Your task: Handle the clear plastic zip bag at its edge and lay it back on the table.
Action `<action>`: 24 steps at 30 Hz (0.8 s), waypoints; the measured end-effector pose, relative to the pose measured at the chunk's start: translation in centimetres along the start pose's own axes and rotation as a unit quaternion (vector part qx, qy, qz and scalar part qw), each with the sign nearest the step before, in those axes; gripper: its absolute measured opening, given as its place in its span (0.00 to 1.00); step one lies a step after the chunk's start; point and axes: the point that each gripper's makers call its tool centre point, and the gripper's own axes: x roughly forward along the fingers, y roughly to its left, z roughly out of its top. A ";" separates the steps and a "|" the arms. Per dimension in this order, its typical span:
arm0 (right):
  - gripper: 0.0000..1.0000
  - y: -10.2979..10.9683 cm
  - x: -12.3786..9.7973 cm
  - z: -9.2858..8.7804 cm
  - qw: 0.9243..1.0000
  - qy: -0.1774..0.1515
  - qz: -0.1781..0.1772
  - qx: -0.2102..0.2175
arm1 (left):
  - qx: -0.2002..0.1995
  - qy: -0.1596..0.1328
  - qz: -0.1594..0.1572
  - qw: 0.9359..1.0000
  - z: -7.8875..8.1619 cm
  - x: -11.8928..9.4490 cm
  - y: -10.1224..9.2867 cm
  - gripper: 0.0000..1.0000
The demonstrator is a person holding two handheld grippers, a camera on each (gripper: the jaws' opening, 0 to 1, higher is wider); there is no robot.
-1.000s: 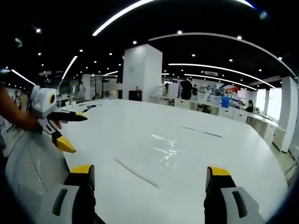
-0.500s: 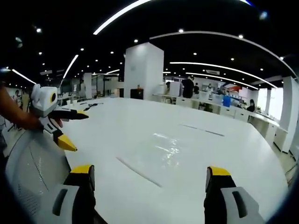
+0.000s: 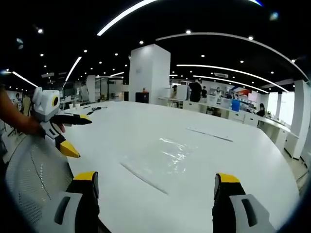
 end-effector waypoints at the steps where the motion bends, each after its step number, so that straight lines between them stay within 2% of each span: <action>1: 1.00 0.0 0.0 0.0 1.000 0.000 -0.001 0.000 | 0.000 -0.001 0.000 1.000 0.0 0.0 0.0 0.97; 24: 1.00 -0.2 -0.2 0.3 1.000 -0.004 -0.010 -0.003 | 0.003 0.006 -0.001 1.000 -0.2 0.0 0.0 0.97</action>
